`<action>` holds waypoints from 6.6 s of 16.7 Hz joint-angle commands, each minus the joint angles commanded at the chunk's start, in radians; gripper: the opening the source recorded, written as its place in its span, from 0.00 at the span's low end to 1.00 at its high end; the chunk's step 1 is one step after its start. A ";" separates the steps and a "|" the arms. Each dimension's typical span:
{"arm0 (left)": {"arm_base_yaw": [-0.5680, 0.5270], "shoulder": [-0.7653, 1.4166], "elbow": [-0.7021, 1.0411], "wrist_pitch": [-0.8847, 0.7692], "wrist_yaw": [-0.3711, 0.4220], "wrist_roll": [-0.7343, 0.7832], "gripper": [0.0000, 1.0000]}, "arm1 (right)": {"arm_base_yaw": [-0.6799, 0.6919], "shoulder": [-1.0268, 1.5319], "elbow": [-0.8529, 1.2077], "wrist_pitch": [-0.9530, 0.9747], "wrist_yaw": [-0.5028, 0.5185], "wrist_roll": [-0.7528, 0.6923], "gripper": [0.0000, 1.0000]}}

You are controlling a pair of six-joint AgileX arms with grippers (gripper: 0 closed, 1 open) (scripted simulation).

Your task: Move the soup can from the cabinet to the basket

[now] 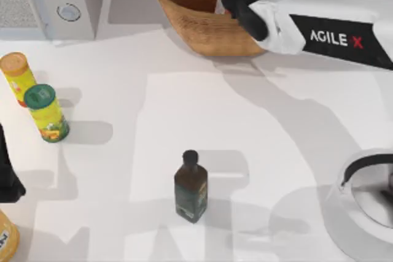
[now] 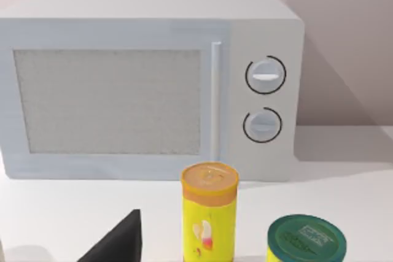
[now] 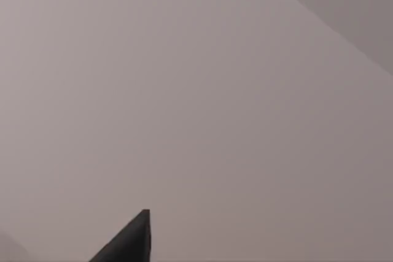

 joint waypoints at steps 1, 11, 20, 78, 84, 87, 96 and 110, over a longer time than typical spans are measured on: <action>0.000 0.000 0.000 0.000 0.000 0.000 1.00 | 0.000 0.000 0.000 0.000 0.000 0.000 1.00; 0.000 0.000 0.000 0.000 0.000 0.000 1.00 | 0.000 0.000 0.000 0.000 0.000 0.000 1.00; 0.000 0.000 0.000 0.000 0.000 0.000 1.00 | 0.000 0.000 0.000 0.000 0.000 0.000 1.00; 0.000 0.000 0.000 0.000 0.000 0.000 1.00 | -0.982 -1.638 -1.588 -0.041 -0.975 -0.045 1.00; 0.000 0.000 0.000 0.000 0.000 0.000 1.00 | -1.303 -1.152 -1.483 0.337 -1.292 -0.027 1.00; 0.000 0.000 0.000 0.000 0.000 0.000 1.00 | -1.439 -0.955 -1.442 0.505 -1.438 -0.008 1.00; 0.000 0.000 0.000 0.000 0.000 0.000 1.00 | -1.574 -0.766 -1.408 0.675 -1.590 0.017 1.00; 0.000 0.000 0.000 0.000 0.000 0.000 1.00 | -1.603 -0.829 -0.754 -0.070 -1.621 0.012 1.00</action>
